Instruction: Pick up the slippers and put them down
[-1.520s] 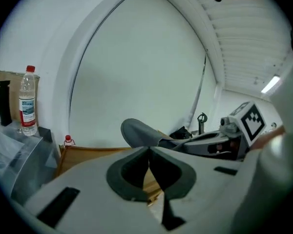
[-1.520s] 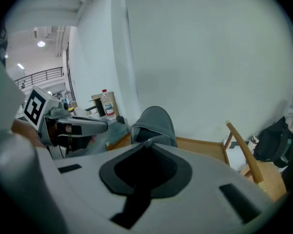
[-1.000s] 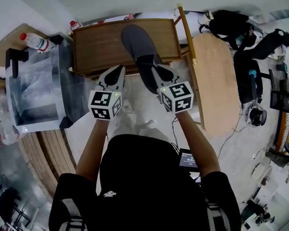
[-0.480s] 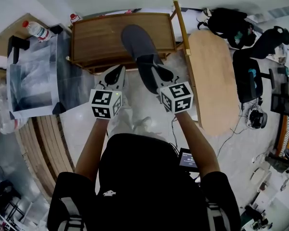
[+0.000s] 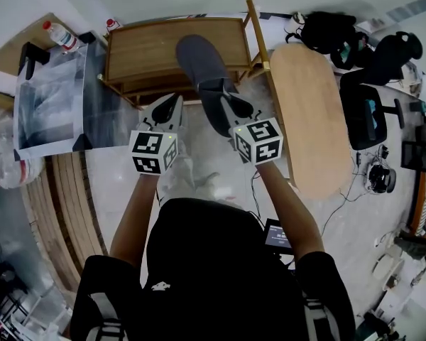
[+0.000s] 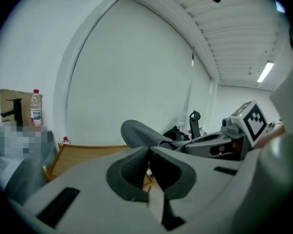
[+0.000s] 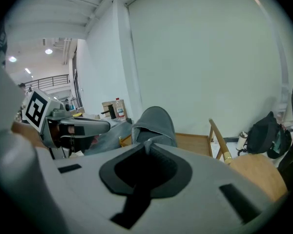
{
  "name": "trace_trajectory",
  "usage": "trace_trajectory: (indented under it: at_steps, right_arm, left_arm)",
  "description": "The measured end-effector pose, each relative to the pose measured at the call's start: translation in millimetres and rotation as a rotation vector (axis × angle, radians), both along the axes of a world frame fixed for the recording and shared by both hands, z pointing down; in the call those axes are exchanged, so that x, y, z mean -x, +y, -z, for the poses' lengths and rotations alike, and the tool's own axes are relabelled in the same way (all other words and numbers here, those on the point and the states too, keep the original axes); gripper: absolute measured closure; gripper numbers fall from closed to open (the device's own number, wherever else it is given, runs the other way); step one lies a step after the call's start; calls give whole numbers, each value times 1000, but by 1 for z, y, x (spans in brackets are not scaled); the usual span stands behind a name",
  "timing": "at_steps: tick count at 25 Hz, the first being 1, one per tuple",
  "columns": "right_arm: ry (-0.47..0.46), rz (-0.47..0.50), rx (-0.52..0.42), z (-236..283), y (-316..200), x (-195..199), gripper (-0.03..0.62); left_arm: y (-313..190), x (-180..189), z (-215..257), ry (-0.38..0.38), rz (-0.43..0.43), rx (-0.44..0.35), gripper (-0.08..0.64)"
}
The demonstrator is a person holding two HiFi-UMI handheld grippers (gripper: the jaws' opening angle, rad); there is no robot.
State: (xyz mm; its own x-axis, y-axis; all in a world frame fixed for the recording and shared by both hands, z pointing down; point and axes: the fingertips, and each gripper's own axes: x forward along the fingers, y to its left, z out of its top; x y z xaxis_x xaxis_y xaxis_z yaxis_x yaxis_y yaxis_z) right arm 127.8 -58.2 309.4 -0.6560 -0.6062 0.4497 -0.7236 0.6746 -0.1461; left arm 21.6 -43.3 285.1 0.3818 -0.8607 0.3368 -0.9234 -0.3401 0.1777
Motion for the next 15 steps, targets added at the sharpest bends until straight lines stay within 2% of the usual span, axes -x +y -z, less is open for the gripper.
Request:
trace_trajectory:
  at_steps: [8, 15]
  right_arm:
    - [-21, 19, -8, -3, 41, -23, 578]
    - [-30, 27, 6, -10, 67, -35, 578]
  left_arm:
    - [43, -11, 1, 31, 99, -23, 555]
    - [79, -13, -2, 11, 124, -15, 555]
